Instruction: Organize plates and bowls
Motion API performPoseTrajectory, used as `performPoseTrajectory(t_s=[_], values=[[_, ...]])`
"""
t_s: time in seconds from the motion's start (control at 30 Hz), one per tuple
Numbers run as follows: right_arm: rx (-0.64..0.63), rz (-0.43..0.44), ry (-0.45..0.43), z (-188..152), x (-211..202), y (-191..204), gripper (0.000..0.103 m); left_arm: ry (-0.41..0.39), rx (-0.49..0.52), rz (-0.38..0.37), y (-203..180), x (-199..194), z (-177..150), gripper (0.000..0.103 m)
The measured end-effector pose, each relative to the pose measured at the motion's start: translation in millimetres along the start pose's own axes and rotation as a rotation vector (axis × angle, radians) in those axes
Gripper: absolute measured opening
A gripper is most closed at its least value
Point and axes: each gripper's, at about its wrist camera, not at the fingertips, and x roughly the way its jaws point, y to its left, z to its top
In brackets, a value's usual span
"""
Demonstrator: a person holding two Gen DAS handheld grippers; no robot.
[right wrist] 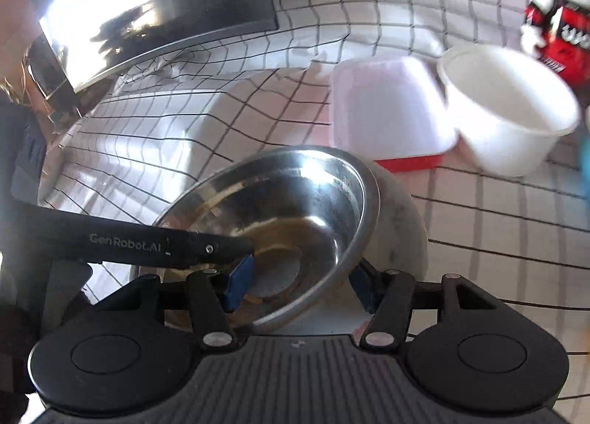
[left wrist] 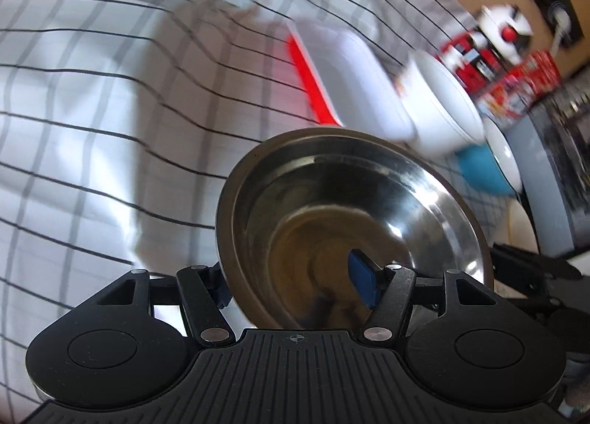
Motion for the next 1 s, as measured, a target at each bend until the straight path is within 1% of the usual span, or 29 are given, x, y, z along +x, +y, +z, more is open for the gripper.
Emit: performPoseTrajectory(t_s=[0.1,0.17,0.23,0.27,0.37,0.47,0.53,0.63,0.73,0.83,0.9,0.97,1.0], values=[[0.034,-0.02,0.012,-10.6,-5.4,-14.0,0.059,0.028,0.04,-0.018,-13.5,5.7,-5.4,0.065],[0.061,-0.037,0.018,-20.2,-8.4,-24.8,0.058,0.054,0.057,-0.038,-18.0,7.3,-8.3,0.063],[0.094,-0.071,0.011,-28.4,-10.6,-33.7,0.058,0.073,0.067,-0.037,-20.0,7.5,-9.7,0.056],[0.109,-0.091,-0.005,-31.9,-13.3,-38.9,0.053,0.074,0.072,-0.034,-19.9,5.9,-10.1,0.054],[0.135,-0.116,-0.069,-35.2,-24.0,-45.8,0.053,0.037,0.085,-0.025,-18.4,-7.1,-7.4,0.053],[0.16,-0.164,-0.115,-34.1,-29.3,-46.7,0.056,-0.006,0.077,-0.001,-15.9,-14.7,0.1,0.053],[0.183,-0.172,-0.127,-32.8,-29.2,-47.9,0.057,-0.023,0.071,0.023,-14.1,-15.1,3.9,0.053],[0.223,-0.217,-0.122,-33.2,-28.3,-50.6,0.057,-0.053,0.077,0.045,-15.5,-17.1,6.4,0.053],[0.232,-0.256,-0.131,-35.7,-39.3,-51.1,0.057,-0.149,0.115,0.037,-23.4,-29.9,10.1,0.053],[0.219,-0.294,-0.178,-34.1,-63.1,-53.6,0.057,-0.267,0.134,-0.022,-36.6,-46.3,17.1,0.053],[0.19,-0.335,-0.246,-28.2,-84.7,-58.5,0.061,-0.355,0.129,-0.085,-49.3,-61.5,19.1,0.053],[0.15,-0.386,-0.329,-21.5,-105.1,-66.6,0.071,-0.444,0.123,-0.154,-63.2,-77.2,16.1,0.053],[0.126,-0.415,-0.37,-18.8,-113.8,-71.7,0.074,-0.482,0.123,-0.18,-70.7,-81.9,14.4,0.053]])
